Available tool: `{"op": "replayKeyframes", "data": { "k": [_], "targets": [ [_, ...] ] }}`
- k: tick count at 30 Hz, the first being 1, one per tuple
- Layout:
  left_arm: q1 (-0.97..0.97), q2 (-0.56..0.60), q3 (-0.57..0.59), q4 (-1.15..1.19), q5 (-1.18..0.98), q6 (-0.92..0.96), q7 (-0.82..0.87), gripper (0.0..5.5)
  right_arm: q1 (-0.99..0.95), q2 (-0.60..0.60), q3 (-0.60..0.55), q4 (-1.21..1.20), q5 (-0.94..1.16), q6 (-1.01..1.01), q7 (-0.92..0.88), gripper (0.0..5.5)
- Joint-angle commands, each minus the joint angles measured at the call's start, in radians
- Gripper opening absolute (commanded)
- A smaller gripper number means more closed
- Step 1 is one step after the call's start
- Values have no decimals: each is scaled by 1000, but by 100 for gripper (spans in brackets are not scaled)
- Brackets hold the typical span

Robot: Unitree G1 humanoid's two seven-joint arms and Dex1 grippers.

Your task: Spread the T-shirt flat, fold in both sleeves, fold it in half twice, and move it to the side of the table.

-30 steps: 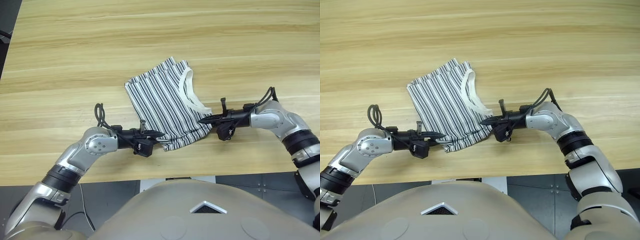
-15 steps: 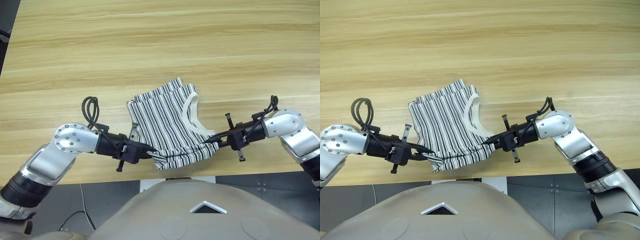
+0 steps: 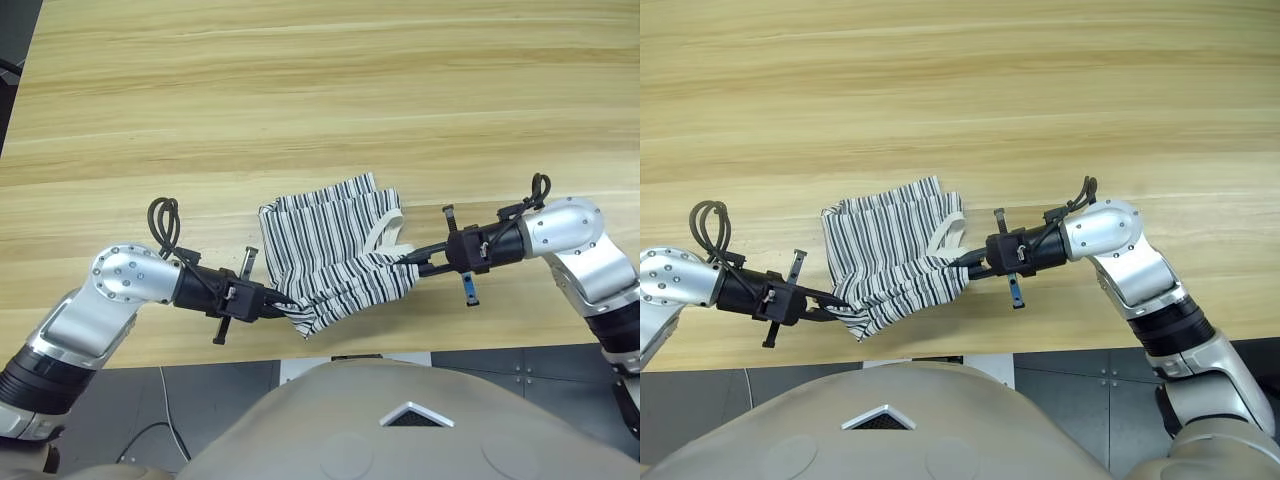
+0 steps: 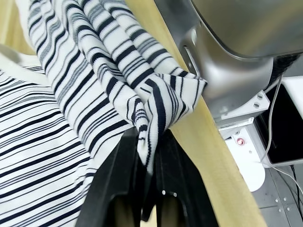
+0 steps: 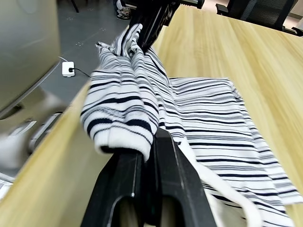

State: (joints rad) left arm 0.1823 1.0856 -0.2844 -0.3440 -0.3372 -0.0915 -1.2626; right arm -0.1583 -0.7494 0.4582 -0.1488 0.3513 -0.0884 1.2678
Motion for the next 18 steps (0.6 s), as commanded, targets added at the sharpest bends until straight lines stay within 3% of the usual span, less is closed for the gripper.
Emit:
{"op": "replayKeyframes", "data": {
  "k": [1,8,17,18],
  "targets": [
    [-79,-48,39,59,-66,75,-27,17,-78,71,-28,88,-55,4,-32,10],
    [-197,-161,92,243,-150,171,-48,17,-179,213,-48,270,-159,-53,-134,10],
    [-299,-281,109,534,-82,169,-51,17,-263,349,-38,532,-294,-158,-207,10],
    [-310,-293,109,562,-76,180,-46,53,-267,360,-39,560,-303,-166,-213,44]
  ]
}}
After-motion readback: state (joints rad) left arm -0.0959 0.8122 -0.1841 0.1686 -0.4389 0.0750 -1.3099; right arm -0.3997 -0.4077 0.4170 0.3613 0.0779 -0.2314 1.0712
